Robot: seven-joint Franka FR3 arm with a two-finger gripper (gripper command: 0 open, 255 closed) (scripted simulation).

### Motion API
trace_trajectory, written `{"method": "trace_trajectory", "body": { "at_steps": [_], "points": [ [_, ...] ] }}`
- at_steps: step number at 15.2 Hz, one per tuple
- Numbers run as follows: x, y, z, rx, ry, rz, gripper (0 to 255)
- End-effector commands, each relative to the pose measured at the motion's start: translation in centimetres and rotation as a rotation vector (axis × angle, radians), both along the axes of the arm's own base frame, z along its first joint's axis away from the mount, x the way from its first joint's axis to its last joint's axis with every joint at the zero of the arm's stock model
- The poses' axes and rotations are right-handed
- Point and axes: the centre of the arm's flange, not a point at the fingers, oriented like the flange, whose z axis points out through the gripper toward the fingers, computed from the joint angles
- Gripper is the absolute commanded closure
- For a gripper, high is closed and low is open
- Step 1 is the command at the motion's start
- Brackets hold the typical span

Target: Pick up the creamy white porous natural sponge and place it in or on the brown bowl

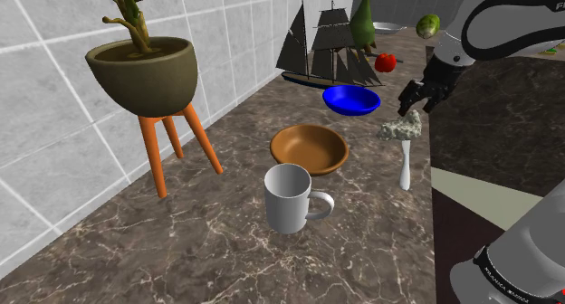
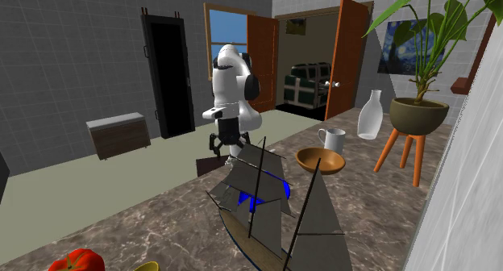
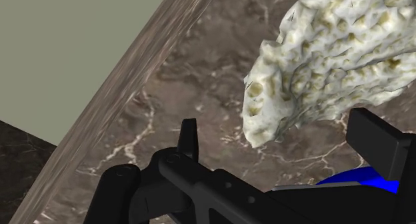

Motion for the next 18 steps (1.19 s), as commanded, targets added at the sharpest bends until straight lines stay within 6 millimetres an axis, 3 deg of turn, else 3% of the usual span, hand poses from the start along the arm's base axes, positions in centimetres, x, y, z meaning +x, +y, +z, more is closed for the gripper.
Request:
{"method": "trace_trajectory", "body": {
  "at_steps": [1, 2, 11, 18],
  "points": [
    [0.0, 0.0, 0.0, 0.0, 0.0, 0.0, 0],
    [0.0, 0.0, 0.0, 0.0, 0.0, 0.0, 255],
    [0.0, 0.0, 0.0, 0.0, 0.0, 0.0, 255],
    [0.0, 0.0, 3.7, 0.0, 0.0, 0.0, 255]
  ]
}}
